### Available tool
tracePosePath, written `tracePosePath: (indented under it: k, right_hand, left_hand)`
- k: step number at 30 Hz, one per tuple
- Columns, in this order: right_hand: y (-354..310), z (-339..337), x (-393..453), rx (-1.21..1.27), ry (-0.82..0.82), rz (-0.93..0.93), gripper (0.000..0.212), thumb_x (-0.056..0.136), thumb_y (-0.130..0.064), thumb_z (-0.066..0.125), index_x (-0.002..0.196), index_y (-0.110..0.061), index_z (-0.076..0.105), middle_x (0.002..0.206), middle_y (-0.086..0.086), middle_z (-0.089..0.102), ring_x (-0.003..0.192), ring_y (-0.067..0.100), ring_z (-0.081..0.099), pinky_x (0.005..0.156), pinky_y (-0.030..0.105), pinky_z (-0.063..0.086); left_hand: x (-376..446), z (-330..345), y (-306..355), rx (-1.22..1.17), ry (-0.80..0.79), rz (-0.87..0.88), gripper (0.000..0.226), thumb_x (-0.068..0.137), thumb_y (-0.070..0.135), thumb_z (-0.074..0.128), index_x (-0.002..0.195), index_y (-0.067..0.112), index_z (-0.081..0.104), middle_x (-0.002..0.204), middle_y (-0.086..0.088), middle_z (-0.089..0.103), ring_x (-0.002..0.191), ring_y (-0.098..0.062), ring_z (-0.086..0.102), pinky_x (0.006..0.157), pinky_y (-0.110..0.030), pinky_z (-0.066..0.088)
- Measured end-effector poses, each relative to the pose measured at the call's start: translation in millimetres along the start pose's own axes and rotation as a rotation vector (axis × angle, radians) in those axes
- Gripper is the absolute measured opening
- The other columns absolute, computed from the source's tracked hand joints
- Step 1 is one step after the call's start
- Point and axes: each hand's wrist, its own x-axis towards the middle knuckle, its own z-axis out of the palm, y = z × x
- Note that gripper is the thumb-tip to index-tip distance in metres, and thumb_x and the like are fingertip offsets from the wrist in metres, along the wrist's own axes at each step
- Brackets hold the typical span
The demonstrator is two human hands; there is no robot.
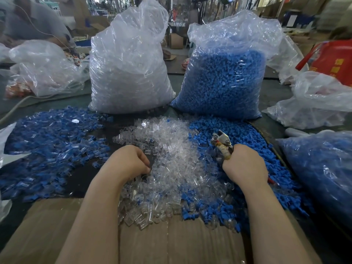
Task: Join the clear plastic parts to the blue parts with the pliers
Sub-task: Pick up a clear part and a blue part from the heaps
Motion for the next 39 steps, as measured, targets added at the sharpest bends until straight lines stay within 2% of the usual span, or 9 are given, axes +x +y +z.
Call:
tracePosePath:
  k: [4,11,16,19,24,29,32,35,39]
  right_hand:
    - [1.8,2.2,2.5,0.044,0.058,-0.012,0.024,0.089,-0.023,0.06,0.075,-0.017,0.042,0.071,0.003,0.05,0.059,0.018,0.043,0.047,0.028,0.024]
    - [-3.2,-0.3,4.4,0.219,0.119,-0.061,0.016,0.09,-0.03,0.063,0.089,-0.015,0.056,0.078,0.002,0.059,0.068,0.023,0.052,0.06,0.033,0.039]
    - [-7.2,-2.8,4.1,0.376,0.114,-0.086,0.015,0.089,-0.033,0.065,0.09,-0.02,0.058,0.079,-0.003,0.059,0.07,0.017,0.052,0.064,0.033,0.038]
    - [-9.8,-4.0,2.1,0.531,0.093,-0.115,0.012,0.089,-0.031,0.067,0.084,-0.024,0.058,0.076,-0.007,0.06,0.068,0.013,0.054,0.058,0.03,0.038]
    - [-13.2,-5.0,-1.1,0.7,0.089,-0.168,0.012,0.09,-0.026,0.067,0.081,-0.024,0.059,0.071,-0.007,0.06,0.06,0.007,0.053,0.052,0.024,0.037]
    - [-15.8,-5.9,-2.3,0.816,0.089,-0.232,0.012,0.091,-0.02,0.067,0.085,-0.029,0.063,0.076,-0.011,0.064,0.064,-0.007,0.056,0.054,0.014,0.041]
    - [-18.2,-4.9,-3.3,0.901,0.074,-0.252,0.014,0.091,-0.016,0.067,0.086,-0.029,0.066,0.071,-0.013,0.065,0.062,-0.004,0.057,0.052,0.009,0.044]
    - [-19.7,-3.1,-3.4,0.915,0.058,-0.276,0.014,0.091,-0.016,0.067,0.084,-0.028,0.065,0.064,-0.019,0.062,0.052,-0.001,0.051,0.047,0.014,0.04]
    - [-21.3,-3.1,-4.1,0.911,0.065,-0.296,0.015,0.091,-0.018,0.067,0.082,-0.029,0.064,0.066,-0.019,0.063,0.053,-0.002,0.051,0.048,0.012,0.04]
  left_hand:
    - [0.2,-3.8,-1.4,0.092,0.035,-0.056,0.015,0.077,0.018,0.081,0.074,0.024,0.068,0.082,0.001,0.068,0.082,-0.017,0.063,0.082,-0.038,0.055]
    - [0.1,3.0,0.4,-0.146,0.058,0.047,0.011,0.08,0.02,0.079,0.078,0.018,0.069,0.069,-0.001,0.072,0.065,-0.017,0.065,0.059,-0.029,0.051]
    - [-0.2,12.6,10.8,-0.405,0.042,0.133,0.009,0.086,0.022,0.075,0.083,0.015,0.07,0.071,-0.004,0.074,0.069,-0.021,0.066,0.066,-0.034,0.054]
    - [-0.9,16.3,16.8,-0.564,0.039,0.177,0.014,0.086,0.018,0.075,0.094,0.012,0.065,0.077,-0.001,0.076,0.079,-0.018,0.073,0.077,-0.033,0.058]
    - [-6.8,18.8,31.1,-0.88,0.037,0.231,0.027,0.079,0.01,0.079,0.099,0.01,0.061,0.082,-0.006,0.076,0.079,-0.019,0.075,0.066,-0.026,0.052]
    - [-15.1,19.7,43.1,-0.952,0.034,0.364,0.039,0.065,0.02,0.083,0.101,0.015,0.069,0.087,-0.006,0.077,0.084,-0.019,0.074,0.071,-0.024,0.057]
    - [-19.4,20.9,51.3,-1.039,0.062,0.374,0.04,0.059,0.028,0.083,0.094,0.012,0.071,0.082,-0.007,0.077,0.075,-0.018,0.074,0.064,-0.022,0.057]
    - [-23.0,23.0,57.0,-1.091,0.115,0.359,0.038,0.063,0.039,0.079,0.087,0.013,0.068,0.074,-0.007,0.075,0.062,-0.015,0.072,0.055,-0.02,0.055]
    - [-25.5,30.4,62.5,-1.045,0.179,0.353,0.035,0.064,0.047,0.078,0.075,0.017,0.062,0.057,0.008,0.06,0.047,-0.002,0.049,0.047,-0.013,0.042]
